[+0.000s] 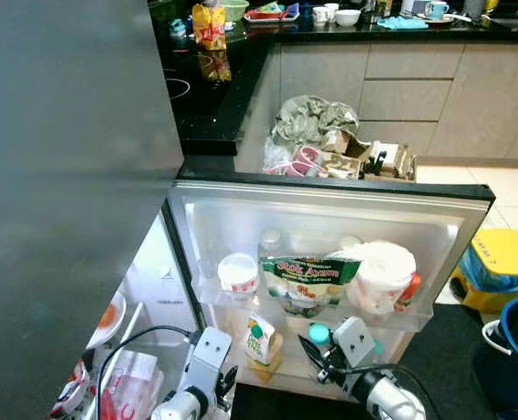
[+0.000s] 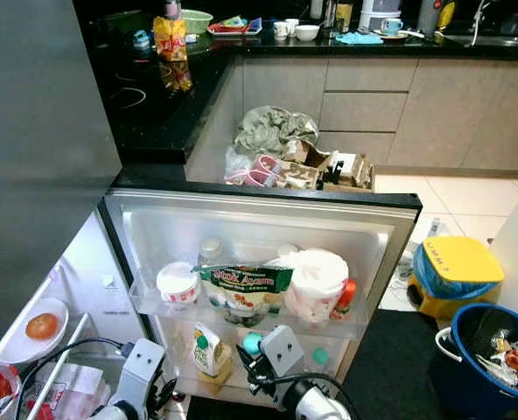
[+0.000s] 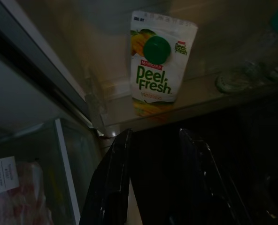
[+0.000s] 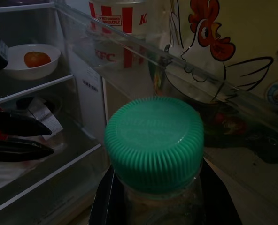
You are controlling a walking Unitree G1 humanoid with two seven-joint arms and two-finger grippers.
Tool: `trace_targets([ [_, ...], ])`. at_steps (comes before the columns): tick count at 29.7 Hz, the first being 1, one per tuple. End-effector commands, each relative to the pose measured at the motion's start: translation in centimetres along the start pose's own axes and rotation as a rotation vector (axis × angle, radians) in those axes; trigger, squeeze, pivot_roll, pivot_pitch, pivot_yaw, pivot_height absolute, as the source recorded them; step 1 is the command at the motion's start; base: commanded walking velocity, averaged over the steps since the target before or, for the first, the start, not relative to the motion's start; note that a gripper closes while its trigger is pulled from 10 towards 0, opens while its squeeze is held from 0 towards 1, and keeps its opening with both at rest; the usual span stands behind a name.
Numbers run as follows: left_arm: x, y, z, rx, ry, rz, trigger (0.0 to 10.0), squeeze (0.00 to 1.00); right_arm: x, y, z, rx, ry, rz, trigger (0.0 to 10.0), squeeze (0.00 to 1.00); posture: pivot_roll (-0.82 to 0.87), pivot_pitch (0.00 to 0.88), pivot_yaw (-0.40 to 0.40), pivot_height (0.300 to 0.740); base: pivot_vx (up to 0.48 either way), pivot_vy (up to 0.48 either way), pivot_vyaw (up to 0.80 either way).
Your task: Restocking fridge
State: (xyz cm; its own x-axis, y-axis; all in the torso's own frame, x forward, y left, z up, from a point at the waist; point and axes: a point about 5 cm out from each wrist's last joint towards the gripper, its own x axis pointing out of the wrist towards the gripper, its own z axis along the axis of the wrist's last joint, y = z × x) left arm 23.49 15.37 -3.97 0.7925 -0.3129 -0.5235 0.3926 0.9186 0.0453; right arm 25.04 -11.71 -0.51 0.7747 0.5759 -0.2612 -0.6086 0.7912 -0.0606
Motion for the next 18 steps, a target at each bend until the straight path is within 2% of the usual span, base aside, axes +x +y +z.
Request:
trace_targets([
  [1,-0.17,-0.11,-0.61,0.003,0.032,-0.008,10.0,0.00,0.25,-0.10,0.38,0.005,-0.017,-0.011,10.0,0.00,-0.07,0.040,0.029,0.659,0.000,0.000,0.00],
  [8,-0.17,-0.10,-0.60,0.008,0.032,-0.011,10.0,0.00,0.35,-0.05,0.41,0.050,-0.024,-0.006,10.0,0.00,-0.07,0.036,0.031,0.654,0.000,0.000,0.00],
  [18,-0.25,-0.11,-0.71,0.014,0.033,-0.013,10.0,0.00,0.47,0.25,0.43,0.038,-0.024,-0.005,10.0,0.00,-0.07,0.030,0.030,0.644,0.000,0.000,0.00],
])
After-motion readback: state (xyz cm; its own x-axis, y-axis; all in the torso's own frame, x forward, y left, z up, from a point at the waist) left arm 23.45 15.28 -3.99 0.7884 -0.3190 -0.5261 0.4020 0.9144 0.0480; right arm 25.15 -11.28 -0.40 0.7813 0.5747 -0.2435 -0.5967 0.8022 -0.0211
